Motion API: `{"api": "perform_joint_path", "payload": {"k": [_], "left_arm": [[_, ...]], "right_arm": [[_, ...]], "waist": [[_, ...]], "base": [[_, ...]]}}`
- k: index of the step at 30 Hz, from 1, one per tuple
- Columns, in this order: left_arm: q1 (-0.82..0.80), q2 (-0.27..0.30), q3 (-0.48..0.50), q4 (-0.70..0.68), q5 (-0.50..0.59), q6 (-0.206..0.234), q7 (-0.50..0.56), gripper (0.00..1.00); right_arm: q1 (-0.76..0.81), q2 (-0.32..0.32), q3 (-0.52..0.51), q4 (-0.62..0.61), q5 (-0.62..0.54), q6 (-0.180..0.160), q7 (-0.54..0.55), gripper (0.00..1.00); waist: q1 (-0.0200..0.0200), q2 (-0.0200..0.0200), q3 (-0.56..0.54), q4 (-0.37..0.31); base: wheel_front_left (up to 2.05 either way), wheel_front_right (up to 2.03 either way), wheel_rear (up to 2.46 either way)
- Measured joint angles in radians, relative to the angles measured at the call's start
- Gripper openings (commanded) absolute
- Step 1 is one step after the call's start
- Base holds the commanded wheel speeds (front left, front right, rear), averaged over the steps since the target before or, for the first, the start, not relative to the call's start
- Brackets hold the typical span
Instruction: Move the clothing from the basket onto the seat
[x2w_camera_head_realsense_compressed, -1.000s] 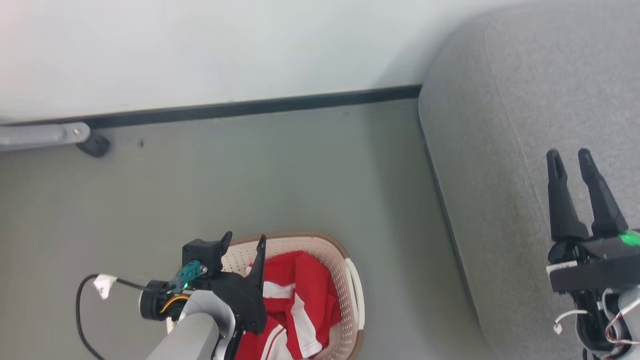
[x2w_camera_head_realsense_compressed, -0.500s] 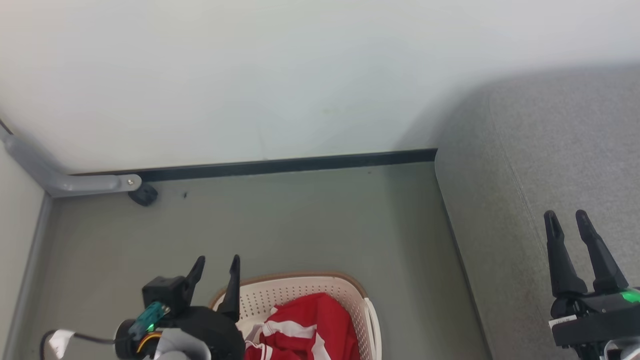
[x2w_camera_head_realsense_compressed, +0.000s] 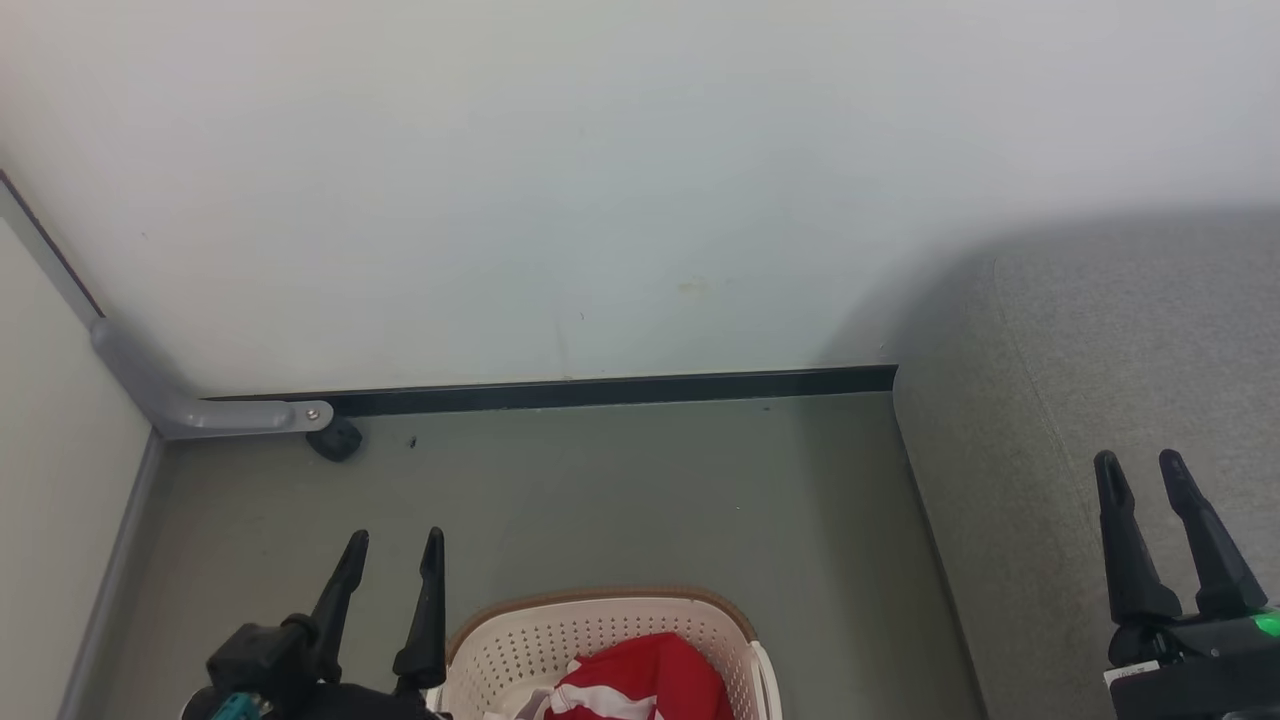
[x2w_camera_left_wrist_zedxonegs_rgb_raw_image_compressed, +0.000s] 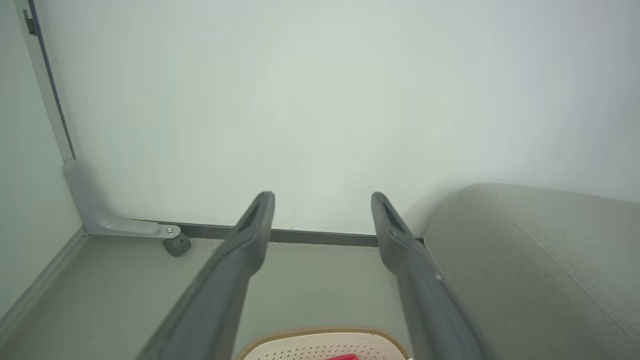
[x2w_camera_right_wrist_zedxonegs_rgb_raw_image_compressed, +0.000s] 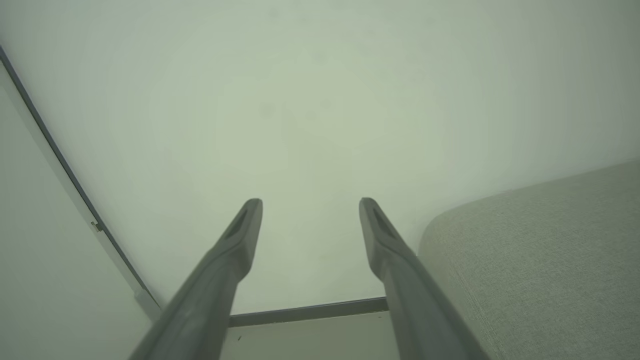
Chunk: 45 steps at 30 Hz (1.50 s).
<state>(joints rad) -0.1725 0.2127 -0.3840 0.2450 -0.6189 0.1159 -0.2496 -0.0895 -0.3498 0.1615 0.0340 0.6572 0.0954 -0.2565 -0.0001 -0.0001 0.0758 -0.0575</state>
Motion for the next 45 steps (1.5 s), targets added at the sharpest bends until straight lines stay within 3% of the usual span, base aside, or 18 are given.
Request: {"api": "perform_joint_path", "payload": {"k": [11, 29, 45], "left_arm": [[0.082, 0.004, 0.073, -0.191, 0.061, 0.008, 0.0, 1.0], [0.101, -0.059, 0.145, -0.261, 0.167, 0.008, 0.038, 1.0], [0.071, -0.099, 0.125, -0.308, 0.244, 0.008, 0.125, 1.0]], "right_arm": [[0.001, -0.023, -0.029, -0.033, -0.021, -0.015, 0.0, 1.0], [-0.011, -0.05, -0.013, -0.048, -0.109, -0.062, 0.0, 1.0], [-0.06, -0.07, -0.048, -0.094, -0.098, -0.069, 0.0, 1.0]], "waist": [[0.0001, 0.0001, 0.004, 0.005], [0.0002, 0.0002, 0.04, 0.003], [0.0002, 0.0003, 0.148, -0.009]], "base": [[0.0, 0.0, 0.0], [0.0, 0.0, 0.0], [0.0, 0.0, 0.0]]}}
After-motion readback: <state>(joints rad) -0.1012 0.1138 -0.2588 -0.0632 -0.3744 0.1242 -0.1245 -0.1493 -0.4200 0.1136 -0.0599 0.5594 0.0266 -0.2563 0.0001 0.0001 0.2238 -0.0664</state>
